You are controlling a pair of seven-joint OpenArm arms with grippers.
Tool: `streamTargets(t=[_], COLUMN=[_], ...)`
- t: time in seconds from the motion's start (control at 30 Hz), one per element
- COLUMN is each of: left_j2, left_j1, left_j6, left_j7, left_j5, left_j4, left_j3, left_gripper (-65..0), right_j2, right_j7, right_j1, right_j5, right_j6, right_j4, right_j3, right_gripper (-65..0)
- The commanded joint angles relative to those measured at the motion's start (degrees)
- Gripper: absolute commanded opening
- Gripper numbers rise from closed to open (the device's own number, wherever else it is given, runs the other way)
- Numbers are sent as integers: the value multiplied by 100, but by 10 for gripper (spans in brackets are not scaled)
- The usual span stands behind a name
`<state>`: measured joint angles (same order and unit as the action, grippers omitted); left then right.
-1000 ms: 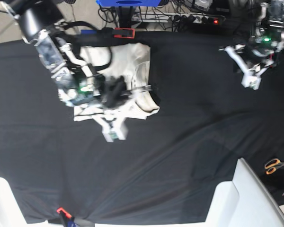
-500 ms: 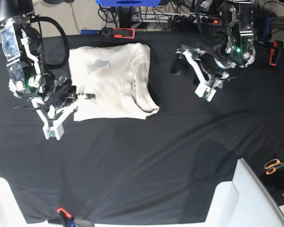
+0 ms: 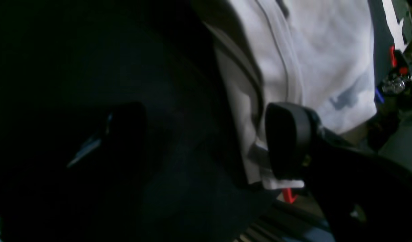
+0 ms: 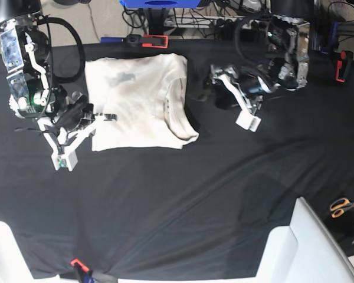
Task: Fold the T-shirt properly
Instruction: 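Lower the left gripper to the shirt's collar edge and grasp it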
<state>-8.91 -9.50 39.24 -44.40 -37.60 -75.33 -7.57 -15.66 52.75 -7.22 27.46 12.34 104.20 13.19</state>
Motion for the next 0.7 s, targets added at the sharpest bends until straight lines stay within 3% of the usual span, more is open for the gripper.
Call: streamTargets(t=[0.0, 0.17, 0.4, 0.67], left_j2=[-46, -54, 253, 315], left_j1=[40, 13, 304, 567], left_j6=[76, 76, 76, 76], left_j7=[84, 75, 75, 102], left_j5=[-156, -156, -156, -138], left_j4=[-102, -14, 724, 1102], left_j3=[-3, -3, 50, 902], left_gripper=[-110, -110, -110, -110], right_j2=[-38, -38, -30, -30], right_j7=[-75, -75, -75, -84], right_j1=[67, 67, 67, 67], right_j5=[10, 10, 10, 10], right_j6=[-34, -34, -34, -34], right_j4=[81, 81, 81, 72], right_j3=[-22, -22, -22, -22], right_gripper=[-648, -648, -648, -648])
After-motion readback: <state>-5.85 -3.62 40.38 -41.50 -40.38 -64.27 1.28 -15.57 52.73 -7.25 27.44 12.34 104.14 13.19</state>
